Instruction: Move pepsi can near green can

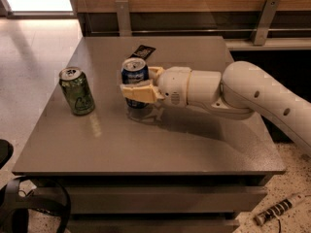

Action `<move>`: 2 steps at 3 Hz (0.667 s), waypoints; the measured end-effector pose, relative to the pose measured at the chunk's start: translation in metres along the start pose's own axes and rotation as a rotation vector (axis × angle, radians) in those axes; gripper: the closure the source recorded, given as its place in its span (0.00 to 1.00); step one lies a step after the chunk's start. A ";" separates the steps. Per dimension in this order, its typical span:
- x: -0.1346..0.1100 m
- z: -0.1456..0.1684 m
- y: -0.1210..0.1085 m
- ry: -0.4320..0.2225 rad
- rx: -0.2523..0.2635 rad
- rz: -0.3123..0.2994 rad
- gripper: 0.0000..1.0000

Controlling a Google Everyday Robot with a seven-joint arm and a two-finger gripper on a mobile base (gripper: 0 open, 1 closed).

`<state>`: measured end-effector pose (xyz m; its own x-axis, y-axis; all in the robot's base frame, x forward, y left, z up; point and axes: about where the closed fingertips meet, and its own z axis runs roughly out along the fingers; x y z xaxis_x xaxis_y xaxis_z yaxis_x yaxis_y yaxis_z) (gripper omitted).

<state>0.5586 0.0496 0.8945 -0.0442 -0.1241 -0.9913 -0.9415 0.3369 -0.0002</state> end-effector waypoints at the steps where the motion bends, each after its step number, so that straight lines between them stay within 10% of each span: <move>1: 0.010 0.010 0.019 -0.050 -0.081 0.046 1.00; 2: 0.015 0.022 0.029 -0.070 -0.126 0.050 0.97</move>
Offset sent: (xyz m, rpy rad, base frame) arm -0.0250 0.0394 -0.0273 0.1099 0.0393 0.1584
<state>0.5376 0.0777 0.8765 -0.0728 -0.0435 -0.9964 -0.9733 0.2211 0.0615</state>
